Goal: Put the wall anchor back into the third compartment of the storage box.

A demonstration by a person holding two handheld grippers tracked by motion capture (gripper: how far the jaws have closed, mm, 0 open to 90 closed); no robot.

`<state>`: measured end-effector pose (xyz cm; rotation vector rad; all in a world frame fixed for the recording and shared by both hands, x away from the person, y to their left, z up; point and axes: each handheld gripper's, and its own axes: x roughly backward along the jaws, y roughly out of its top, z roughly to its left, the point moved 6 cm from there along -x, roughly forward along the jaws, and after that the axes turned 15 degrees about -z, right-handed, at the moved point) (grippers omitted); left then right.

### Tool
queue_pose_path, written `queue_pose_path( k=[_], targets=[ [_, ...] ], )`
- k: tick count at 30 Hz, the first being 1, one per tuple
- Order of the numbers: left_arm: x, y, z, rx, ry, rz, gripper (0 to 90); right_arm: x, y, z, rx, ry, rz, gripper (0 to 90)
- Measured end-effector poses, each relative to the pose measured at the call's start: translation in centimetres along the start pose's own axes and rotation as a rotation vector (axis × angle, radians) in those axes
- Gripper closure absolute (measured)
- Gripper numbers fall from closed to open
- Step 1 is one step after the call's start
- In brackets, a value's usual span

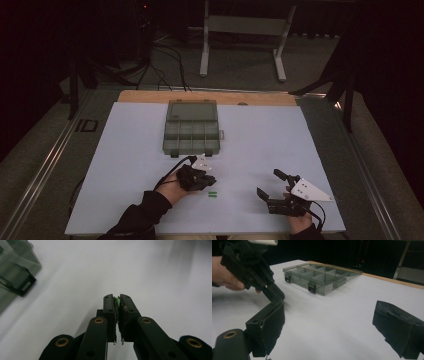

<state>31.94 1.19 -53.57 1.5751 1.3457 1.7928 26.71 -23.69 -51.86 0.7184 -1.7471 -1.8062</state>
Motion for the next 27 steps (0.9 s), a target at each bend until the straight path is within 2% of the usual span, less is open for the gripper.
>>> queue_pose_path(
  k=[13,17,27],
  targets=[
    [2.4,2.4,1.1,0.017,0.028,-0.054,83.2,0.0,0.0,0.0,-0.003,0.002,0.0,10.7],
    [3.0,3.1,1.7,0.016,0.047,-0.063,83.2,0.0,0.0,0.0,-0.004,0.002,0.002,10.8],
    [4.5,5.5,4.0,0.052,0.11,-0.11,83.2,0.0,0.0,0.1,-0.005,0.003,0.002,10.8]
  ],
)
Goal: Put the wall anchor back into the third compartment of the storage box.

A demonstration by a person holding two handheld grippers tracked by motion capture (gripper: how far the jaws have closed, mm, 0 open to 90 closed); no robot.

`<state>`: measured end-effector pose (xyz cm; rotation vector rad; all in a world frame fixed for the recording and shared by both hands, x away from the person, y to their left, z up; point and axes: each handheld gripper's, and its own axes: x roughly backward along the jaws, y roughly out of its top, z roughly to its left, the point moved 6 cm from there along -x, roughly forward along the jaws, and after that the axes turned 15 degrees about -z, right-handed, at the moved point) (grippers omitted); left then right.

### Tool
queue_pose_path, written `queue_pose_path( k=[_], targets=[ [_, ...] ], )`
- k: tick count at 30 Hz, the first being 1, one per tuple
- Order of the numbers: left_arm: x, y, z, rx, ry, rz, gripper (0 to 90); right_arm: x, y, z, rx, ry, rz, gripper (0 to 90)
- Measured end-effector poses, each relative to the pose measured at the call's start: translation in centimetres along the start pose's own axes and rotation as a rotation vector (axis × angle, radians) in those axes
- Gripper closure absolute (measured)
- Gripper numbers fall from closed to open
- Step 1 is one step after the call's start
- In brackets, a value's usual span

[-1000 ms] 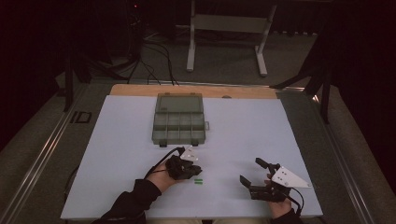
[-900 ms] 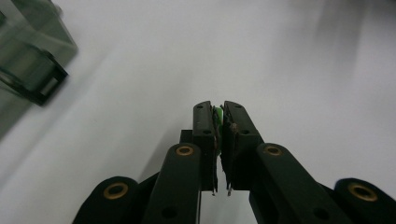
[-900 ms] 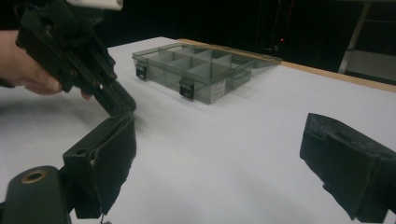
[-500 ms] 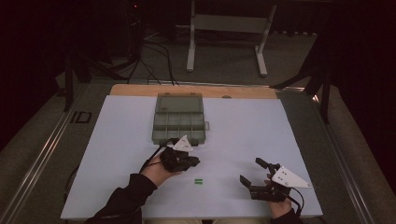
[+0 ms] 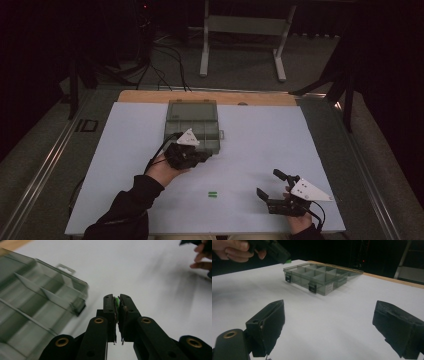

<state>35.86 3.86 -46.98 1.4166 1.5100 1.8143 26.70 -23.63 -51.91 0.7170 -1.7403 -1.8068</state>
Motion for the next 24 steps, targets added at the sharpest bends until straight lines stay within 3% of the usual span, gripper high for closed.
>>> queue_pose_path(
  k=[16,24],
  targets=[
    [0.1,2.2,3.2,0.047,0.122,-0.065,83.2,0.0,-0.1,0.0,0.0,0.004,0.003,10.7],
    [-0.1,2.7,5.5,0.099,0.194,-0.095,83.2,0.0,-0.2,0.0,0.0,0.009,0.002,10.7]
  ],
)
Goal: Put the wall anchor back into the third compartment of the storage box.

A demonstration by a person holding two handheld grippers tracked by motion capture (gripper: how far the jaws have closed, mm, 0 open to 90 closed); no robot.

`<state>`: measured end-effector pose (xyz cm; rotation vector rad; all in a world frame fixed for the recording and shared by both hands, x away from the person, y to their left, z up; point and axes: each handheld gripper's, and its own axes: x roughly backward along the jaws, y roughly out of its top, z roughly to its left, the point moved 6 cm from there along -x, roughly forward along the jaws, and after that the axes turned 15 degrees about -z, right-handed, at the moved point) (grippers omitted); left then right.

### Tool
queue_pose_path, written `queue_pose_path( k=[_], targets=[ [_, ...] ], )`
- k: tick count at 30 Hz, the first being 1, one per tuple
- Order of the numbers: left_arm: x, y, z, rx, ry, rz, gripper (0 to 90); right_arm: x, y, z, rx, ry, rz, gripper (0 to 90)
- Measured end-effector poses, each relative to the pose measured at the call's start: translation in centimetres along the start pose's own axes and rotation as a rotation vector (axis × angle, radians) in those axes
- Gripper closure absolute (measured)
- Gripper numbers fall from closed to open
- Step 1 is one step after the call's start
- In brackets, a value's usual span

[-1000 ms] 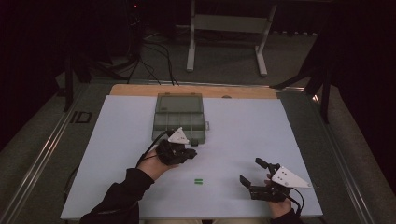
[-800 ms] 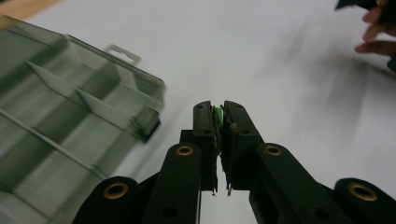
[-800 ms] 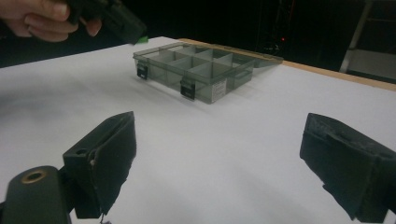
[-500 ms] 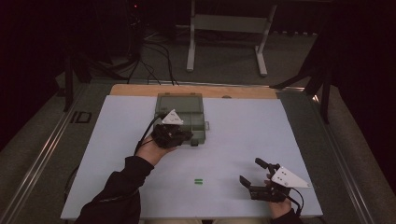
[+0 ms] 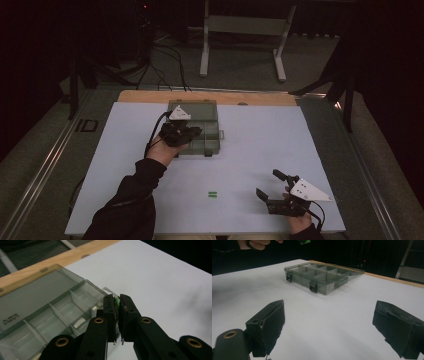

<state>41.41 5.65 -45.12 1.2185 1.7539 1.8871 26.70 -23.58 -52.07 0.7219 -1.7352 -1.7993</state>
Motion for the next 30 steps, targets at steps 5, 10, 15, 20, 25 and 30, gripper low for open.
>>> queue_pose_path(
  k=[5,10,15,20,25,30],
  targets=[
    [-0.5,0.2,0.7,0.034,0.043,-0.024,83.1,0.0,0.0,0.0,0.0,-0.001,0.0,10.8],
    [-1.8,-0.3,1.6,0.074,0.099,-0.023,83.1,0.0,0.0,-0.1,-0.001,-0.001,0.0,10.7],
    [-2.7,-0.9,2.1,0.104,0.127,-0.019,83.1,0.1,0.1,0.0,-0.001,0.0,-0.004,10.7],
    [-3.6,-1.2,2.7,0.139,0.154,-0.022,83.0,0.1,0.1,0.0,-0.001,0.004,-0.004,10.7],
    [-4.6,-1.7,3.4,0.169,0.192,-0.022,83.0,0.1,0.1,0.0,-0.003,0.005,-0.002,10.8],
    [-5.9,-2.7,3.9,0.201,0.223,0.004,83.0,0.1,0.1,0.0,-0.008,0.006,-0.001,10.8]
  ],
)
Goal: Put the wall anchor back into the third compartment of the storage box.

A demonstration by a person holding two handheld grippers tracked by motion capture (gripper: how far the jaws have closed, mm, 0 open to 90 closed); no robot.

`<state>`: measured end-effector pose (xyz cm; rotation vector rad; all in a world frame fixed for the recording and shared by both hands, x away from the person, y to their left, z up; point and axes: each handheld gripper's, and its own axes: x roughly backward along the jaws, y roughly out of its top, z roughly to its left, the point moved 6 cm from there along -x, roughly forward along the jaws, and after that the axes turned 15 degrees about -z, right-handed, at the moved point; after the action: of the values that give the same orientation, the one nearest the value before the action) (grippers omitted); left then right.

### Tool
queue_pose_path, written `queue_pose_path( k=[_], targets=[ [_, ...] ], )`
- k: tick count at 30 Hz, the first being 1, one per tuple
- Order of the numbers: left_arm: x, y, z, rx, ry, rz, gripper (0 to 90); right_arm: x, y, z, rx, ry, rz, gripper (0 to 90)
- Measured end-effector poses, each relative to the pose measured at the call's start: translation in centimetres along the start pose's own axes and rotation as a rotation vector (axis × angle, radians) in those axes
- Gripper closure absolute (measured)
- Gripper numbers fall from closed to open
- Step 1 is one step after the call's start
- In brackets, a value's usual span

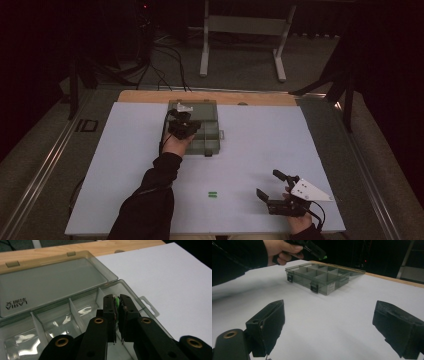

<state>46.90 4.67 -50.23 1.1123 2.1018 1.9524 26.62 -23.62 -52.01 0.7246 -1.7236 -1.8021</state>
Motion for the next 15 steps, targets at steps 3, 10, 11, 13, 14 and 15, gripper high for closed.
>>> queue_pose_path(
  k=[3,10,11,13,14,15],
  targets=[
    [-0.7,-0.5,0.2,0.008,0.016,0.019,83.0,0.0,0.0,0.0,-0.001,0.0,-0.001,10.8],
    [-1.7,-1.3,0.8,0.019,0.049,0.069,82.9,0.0,-0.1,-0.1,-0.003,0.001,0.003,10.8],
    [-1.7,-1.3,0.8,0.019,0.049,0.069,82.9,0.0,-0.1,-0.1,-0.003,0.001,0.004,10.8],
    [-2.0,-1.4,0.9,0.017,0.053,0.081,82.9,0.0,-0.2,-0.1,-0.007,0.002,0.004,10.8],
    [-2.0,-1.4,0.9,0.017,0.053,0.081,82.9,0.0,-0.2,-0.1,-0.007,0.002,0.004,10.8],
    [-2.0,-1.4,0.9,0.018,0.054,0.081,82.9,-0.1,-0.2,-0.1,-0.007,0.003,0.006,10.8]
  ],
)
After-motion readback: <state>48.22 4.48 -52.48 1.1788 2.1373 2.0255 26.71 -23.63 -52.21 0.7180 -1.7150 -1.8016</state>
